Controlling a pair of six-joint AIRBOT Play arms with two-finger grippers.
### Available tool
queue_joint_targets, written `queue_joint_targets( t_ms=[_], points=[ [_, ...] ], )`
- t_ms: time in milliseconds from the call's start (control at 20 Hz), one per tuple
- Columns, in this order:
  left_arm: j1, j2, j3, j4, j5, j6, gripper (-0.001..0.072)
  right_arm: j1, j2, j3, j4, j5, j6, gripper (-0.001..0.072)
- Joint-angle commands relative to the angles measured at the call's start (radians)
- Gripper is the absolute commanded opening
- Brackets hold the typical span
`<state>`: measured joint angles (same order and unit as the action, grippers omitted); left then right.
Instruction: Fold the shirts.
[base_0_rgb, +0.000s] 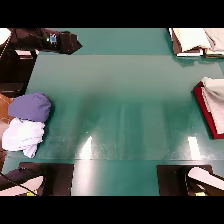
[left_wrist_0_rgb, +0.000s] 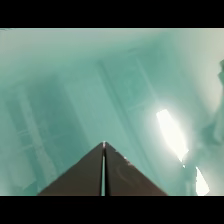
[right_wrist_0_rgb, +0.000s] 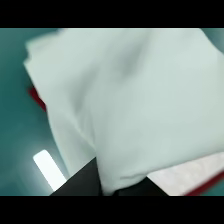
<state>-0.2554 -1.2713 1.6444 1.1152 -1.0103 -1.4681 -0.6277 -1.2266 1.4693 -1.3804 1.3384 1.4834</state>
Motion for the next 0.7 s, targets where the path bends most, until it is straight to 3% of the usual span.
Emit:
queue_joint_targets(
  t_ms=[0, 50, 100, 150, 250, 400, 500, 650],
  points=[
    [-0.001, 0.0, 0.0, 0.0, -0.005, 0.01, 0.0023, -0.024, 0.05, -0.167, -0.135, 0.027, 0.016, 0.0038],
    [-0.001, 0.0, 0.0, 0.0, -0.005, 0.01, 0.0023, -0.051, 0.06, -0.203, -0.133, 0.026, 0.026, 0.0224],
    [-0.001, 0.0, 0.0, 0.0, -0.005, 0.01, 0.0023, -0.079, 0.066, -0.227, -0.134, 0.028, 0.026, 0.0539],
    [-0.001, 0.0, 0.0, 0.0, -0.005, 0.01, 0.0023, -0.113, 0.072, -0.239, -0.133, 0.037, 0.026, 0.072],
    [-0.001, 0.0, 0.0, -0.001, -0.004, 0.01, 0.0024, -0.153, 0.092, -0.232, -0.088, 0.027, 0.026, 0.0717],
    [0.0, 0.0, 0.0, 0.0, -0.003, 0.01, 0.0024, -0.125, 0.138, -0.207, 0.106, -0.013, 0.024, 0.0693],
    [0.0, 0.0, 0.0, 0.002, -0.001, 0.01, 0.0024, -0.027, 0.158, -0.187, 0.209, -0.023, 0.016, 0.0693],
    [0.0, 0.0, 0.0, 0.002, -0.003, 0.009, 0.0024, 0.207, 0.184, -0.177, 0.248, -0.042, 0.016, 0.0694]
  ],
)
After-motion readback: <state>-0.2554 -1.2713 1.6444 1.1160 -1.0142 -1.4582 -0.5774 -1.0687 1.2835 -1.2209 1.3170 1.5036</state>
